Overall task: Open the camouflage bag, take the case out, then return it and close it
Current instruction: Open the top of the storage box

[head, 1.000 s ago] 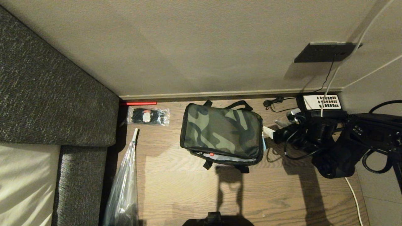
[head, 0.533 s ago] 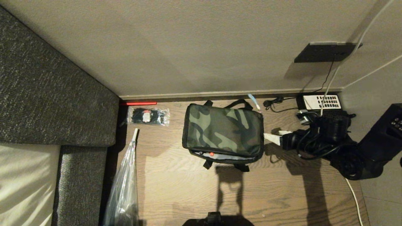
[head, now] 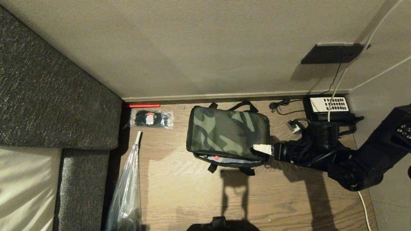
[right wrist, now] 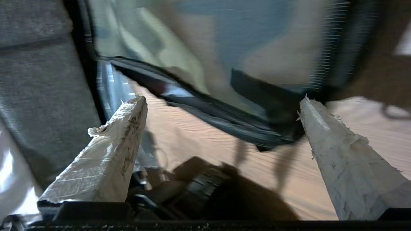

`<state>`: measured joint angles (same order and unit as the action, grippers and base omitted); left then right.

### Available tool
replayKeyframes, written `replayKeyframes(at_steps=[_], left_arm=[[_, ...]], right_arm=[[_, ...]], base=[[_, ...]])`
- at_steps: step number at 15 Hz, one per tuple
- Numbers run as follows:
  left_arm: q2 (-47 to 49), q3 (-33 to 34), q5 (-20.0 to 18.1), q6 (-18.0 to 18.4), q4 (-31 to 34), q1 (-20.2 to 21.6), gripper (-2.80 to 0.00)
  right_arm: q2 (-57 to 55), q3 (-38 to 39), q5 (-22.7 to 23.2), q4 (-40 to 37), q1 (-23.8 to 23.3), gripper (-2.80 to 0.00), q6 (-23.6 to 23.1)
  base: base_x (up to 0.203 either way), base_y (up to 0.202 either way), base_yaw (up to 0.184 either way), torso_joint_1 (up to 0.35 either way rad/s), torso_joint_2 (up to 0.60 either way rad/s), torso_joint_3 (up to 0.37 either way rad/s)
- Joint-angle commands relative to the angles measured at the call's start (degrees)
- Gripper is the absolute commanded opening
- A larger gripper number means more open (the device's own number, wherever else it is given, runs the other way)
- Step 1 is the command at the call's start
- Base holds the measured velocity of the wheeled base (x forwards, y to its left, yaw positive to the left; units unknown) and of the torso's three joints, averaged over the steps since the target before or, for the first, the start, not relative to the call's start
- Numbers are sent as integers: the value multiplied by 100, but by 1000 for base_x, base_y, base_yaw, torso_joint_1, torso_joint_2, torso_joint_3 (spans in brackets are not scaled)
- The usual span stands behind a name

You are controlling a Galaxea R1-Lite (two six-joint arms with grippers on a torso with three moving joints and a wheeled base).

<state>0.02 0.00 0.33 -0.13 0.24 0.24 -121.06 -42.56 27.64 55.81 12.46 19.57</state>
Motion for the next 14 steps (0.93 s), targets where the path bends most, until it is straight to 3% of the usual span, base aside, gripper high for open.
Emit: replayKeyframes(at_steps=[1, 4, 9, 14], left_arm=[[-3, 18, 2, -4, 2, 2, -280], [-2, 18, 2, -4, 2, 2, -280], [-2, 18, 2, -4, 2, 2, -280], [-6, 18, 2, -4, 2, 2, -280]], right_arm=[[-203, -95, -17, 248, 106, 0, 31], [-332, -250, -66, 279, 98, 0, -27], [-251, -236, -14, -200, -191, 0, -996], [-342, -299, -33, -158, -154, 0, -960]], base=[[0, 0, 0, 0, 0, 0], [0, 0, 0, 0, 0, 0], [0, 0, 0, 0, 0, 0], [0, 0, 0, 0, 0, 0]])
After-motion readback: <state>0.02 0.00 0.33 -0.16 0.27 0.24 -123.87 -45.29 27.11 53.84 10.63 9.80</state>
